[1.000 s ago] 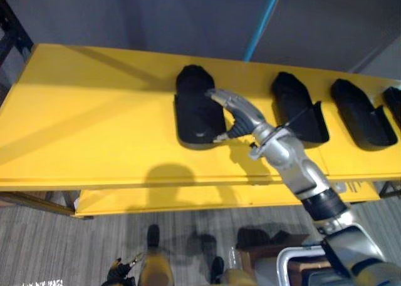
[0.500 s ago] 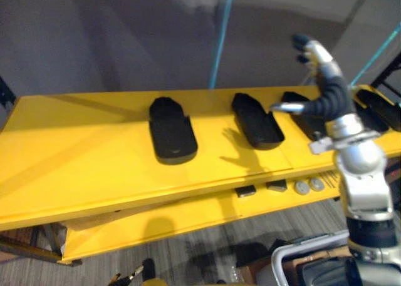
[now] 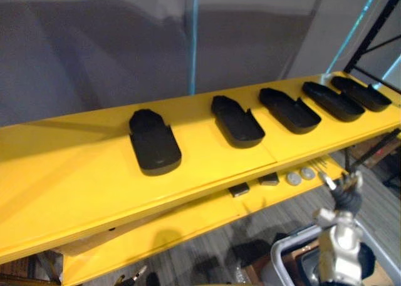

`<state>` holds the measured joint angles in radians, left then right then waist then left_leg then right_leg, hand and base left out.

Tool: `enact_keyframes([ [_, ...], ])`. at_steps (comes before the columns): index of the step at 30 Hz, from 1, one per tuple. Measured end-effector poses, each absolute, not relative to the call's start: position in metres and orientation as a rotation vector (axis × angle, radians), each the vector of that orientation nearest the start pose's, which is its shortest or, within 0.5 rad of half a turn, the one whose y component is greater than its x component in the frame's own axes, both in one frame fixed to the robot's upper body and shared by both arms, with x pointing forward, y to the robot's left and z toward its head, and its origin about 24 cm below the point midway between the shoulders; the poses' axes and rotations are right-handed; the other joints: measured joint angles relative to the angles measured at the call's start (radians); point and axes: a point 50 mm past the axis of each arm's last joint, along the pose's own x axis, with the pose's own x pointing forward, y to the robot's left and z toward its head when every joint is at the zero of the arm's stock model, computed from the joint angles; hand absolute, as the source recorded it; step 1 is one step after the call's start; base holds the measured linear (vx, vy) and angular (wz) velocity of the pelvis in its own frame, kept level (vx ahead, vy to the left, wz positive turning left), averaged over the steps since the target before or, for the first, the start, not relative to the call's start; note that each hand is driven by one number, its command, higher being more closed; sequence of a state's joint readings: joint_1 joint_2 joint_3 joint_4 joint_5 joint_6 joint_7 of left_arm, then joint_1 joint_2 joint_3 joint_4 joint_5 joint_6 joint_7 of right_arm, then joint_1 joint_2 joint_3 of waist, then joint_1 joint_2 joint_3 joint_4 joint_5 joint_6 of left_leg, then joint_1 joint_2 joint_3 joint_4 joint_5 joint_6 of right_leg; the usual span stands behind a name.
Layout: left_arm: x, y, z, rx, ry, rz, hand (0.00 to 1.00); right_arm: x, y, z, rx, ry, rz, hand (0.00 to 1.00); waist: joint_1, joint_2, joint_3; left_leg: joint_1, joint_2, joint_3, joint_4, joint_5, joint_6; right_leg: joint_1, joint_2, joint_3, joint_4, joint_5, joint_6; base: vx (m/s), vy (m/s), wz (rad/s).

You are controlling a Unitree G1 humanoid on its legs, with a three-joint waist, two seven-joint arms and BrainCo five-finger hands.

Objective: Walk over and take plastic housings, then place them on the shelf

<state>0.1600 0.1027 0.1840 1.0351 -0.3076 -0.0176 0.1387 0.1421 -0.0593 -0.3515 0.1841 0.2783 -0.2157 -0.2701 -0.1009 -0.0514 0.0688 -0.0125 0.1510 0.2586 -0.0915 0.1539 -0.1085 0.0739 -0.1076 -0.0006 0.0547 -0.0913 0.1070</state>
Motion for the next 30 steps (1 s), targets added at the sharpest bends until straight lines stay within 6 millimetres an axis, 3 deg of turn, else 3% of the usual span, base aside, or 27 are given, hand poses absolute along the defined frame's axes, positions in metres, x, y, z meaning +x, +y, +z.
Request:
enact_keyframes([
  [1,0.060,0.221,-0.163,-0.199,1.132,0.566,0.00,0.185,-0.267,-0.011,0.181,0.080,-0.729,0.00,0.000,0.003,-0.001,0.001,-0.001,0.001,0.000,-0.001,0.000,0.001,-0.001,0.000,0.000,0.000,0.000,0.03,0.001,-0.01],
  [2,0.073,0.218,-0.160,-0.200,1.088,0.547,0.00,0.185,-0.234,-0.032,0.240,0.155,-0.746,0.00,0.005,-0.025,0.047,0.047,-0.048,0.001,0.000,-0.053,-0.005,0.068,-0.049,-0.019,-0.014,-0.026,0.031,0.00,0.000,0.00],
  [11,0.071,0.222,-0.159,-0.220,1.080,0.586,0.00,0.190,-0.234,-0.026,0.238,0.126,-0.714,0.00,0.008,-0.030,0.046,0.056,-0.046,0.004,0.000,-0.063,-0.003,0.068,-0.050,-0.021,-0.021,-0.025,0.034,0.01,-0.003,-0.04],
  [14,0.077,0.224,-0.157,-0.222,1.049,0.578,0.00,0.203,-0.244,-0.011,0.199,0.066,-0.662,0.00,0.010,-0.032,0.045,0.048,-0.040,0.001,0.001,-0.066,-0.006,0.061,-0.045,-0.069,-0.037,0.003,0.048,0.00,-0.014,-0.01],
  [17,0.092,0.217,-0.152,-0.181,1.002,0.490,0.00,0.218,-0.257,0.013,0.109,0.006,-0.585,0.00,0.017,-0.013,0.051,0.051,-0.025,0.036,0.006,-0.070,-0.010,0.039,-0.033,-0.135,-0.055,0.060,0.052,-0.02,-0.012,-0.36],
  [20,0.119,0.210,-0.143,-0.092,0.929,0.324,0.00,0.223,-0.266,0.030,0.056,-0.037,-0.556,0.00,0.011,-0.016,0.061,0.082,-0.028,0.105,0.004,-0.075,-0.002,0.025,-0.041,-0.077,-0.052,0.071,0.053,-0.01,0.038,-0.64],
  [23,0.146,0.199,-0.135,-0.012,0.870,0.183,0.00,0.208,-0.280,0.028,0.037,-0.021,-0.608,0.00,-0.014,-0.013,0.063,0.098,-0.034,0.142,0.001,-0.086,-0.007,0.011,-0.048,-0.048,-0.049,0.072,0.051,-0.02,0.030,-0.42],
  [30,0.172,0.177,-0.128,0.064,0.829,0.017,0.00,0.184,-0.294,0.033,-0.017,-0.025,-0.674,0.00,-0.079,-0.007,0.060,0.100,-0.035,0.212,0.003,-0.092,-0.008,-0.044,-0.047,0.020,-0.052,0.084,0.043,-0.02,0.006,-0.35],
])
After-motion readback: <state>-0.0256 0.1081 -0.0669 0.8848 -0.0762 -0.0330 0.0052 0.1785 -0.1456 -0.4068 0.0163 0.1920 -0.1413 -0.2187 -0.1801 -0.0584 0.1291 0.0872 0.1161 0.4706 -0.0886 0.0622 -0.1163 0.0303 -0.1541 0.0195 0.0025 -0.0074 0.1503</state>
